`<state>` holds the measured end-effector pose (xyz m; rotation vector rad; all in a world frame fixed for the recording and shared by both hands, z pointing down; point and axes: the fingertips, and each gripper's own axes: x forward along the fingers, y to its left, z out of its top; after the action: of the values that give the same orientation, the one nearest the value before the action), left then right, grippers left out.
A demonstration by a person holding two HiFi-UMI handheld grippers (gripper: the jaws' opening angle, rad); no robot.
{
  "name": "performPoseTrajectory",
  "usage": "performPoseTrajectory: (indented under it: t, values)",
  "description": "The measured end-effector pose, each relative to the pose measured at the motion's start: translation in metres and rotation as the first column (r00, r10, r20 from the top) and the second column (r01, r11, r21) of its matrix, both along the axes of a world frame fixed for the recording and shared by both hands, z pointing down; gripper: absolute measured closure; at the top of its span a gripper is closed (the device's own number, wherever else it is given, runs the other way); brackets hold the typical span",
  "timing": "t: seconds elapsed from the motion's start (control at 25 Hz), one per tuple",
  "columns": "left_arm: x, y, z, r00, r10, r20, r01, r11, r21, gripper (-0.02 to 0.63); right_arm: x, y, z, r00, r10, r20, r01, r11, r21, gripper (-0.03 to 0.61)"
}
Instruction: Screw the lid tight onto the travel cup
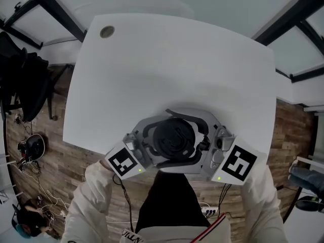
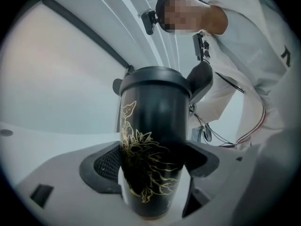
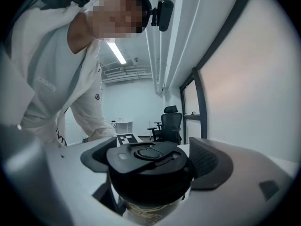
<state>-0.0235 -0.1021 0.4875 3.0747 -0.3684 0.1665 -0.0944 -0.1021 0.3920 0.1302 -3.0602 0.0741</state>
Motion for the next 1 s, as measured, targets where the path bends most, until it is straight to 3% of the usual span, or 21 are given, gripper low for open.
performPoseTrajectory:
  t: [0.12,0.32,0.64,0.88,1.0]
  values:
    - [0.001,0.001,0.0,1.0,-0.013,0.002,0.013,1.0,0.007,0.219,0.001,0.001,-0.002,0.999,0.037,0.026,-0.037,0.999,0.01,0.101]
    - [0.0,-0.001,0.003,0.996,-0.083,0.027,0.082,0.997,0.011,0.219,0.003,-0.005,-0.005,0.969,0.229,0.089,-0.232,0.972,0.026,0.103]
    - [0.005,-0.006,0.001,0.967,-0.255,0.022,0.255,0.967,0.019,0.219,0.012,-0.012,-0.003,0.851,0.523,0.056,-0.524,0.852,0.013,0.103]
    - [0.009,-0.01,-0.001,0.936,-0.351,0.018,0.351,0.936,0.009,0.218,0.019,-0.014,-0.003,0.774,0.631,0.053,-0.631,0.775,-0.002,0.103]
    - [0.007,-0.011,-0.005,0.924,-0.382,-0.015,0.382,0.924,-0.005,0.216,0.018,-0.013,-0.004,0.762,0.645,0.052,-0.646,0.764,-0.003,0.103]
